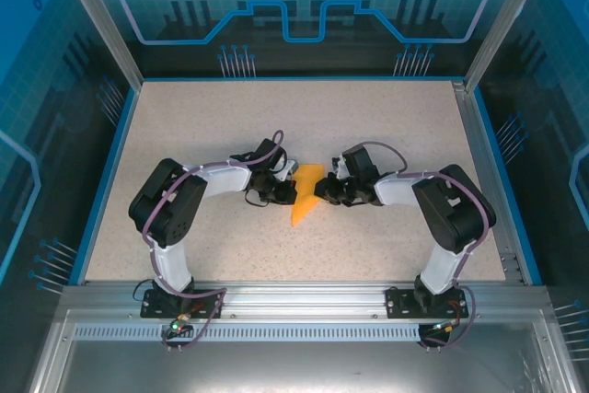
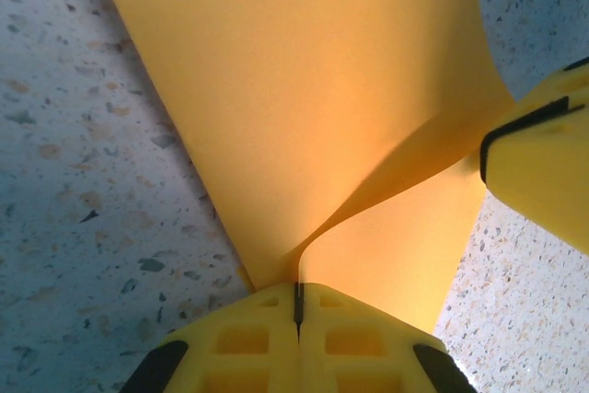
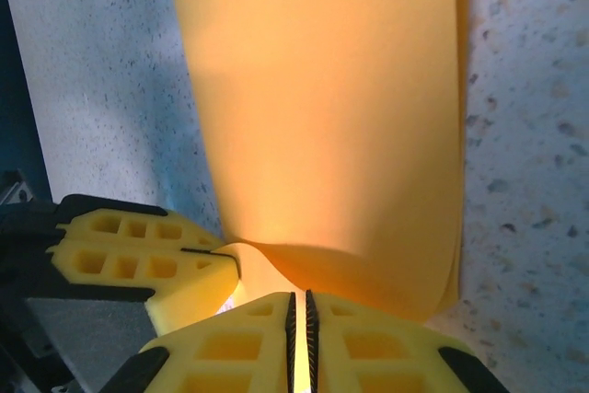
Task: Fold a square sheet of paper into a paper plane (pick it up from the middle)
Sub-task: Third fold the triangle at the center of the table.
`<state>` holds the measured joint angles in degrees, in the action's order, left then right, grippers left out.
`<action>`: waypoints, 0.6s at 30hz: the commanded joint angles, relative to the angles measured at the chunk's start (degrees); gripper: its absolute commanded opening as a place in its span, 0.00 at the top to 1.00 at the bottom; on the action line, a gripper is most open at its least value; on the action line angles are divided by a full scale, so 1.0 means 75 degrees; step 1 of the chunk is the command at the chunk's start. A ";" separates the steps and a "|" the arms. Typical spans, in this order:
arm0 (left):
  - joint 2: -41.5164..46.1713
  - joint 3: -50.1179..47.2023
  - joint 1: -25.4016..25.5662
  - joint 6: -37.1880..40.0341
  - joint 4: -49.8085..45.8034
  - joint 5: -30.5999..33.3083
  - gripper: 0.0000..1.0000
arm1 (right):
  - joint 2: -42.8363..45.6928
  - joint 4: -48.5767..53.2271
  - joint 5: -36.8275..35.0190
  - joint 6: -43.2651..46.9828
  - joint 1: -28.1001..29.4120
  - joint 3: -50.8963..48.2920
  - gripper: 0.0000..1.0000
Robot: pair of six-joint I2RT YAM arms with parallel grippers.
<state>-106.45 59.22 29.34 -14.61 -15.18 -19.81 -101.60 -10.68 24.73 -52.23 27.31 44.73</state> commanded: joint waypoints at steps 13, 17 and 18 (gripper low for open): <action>-0.0267 0.0015 -0.0011 0.0237 -0.0443 0.0061 0.94 | 0.0100 0.0722 -0.0105 0.0322 -0.0270 0.0270 0.86; -0.0267 0.0024 -0.0016 0.0249 -0.0472 0.0064 0.94 | 0.0430 0.0732 0.0136 0.0380 -0.0409 0.0305 0.86; -0.0256 0.0025 -0.0021 0.0245 -0.0466 0.0064 0.94 | 0.0462 0.0710 0.0191 0.0393 -0.0408 0.0328 0.86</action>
<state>-106.48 59.24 29.34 -14.44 -15.18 -19.81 -100.40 -6.76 24.58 -50.68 25.28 45.89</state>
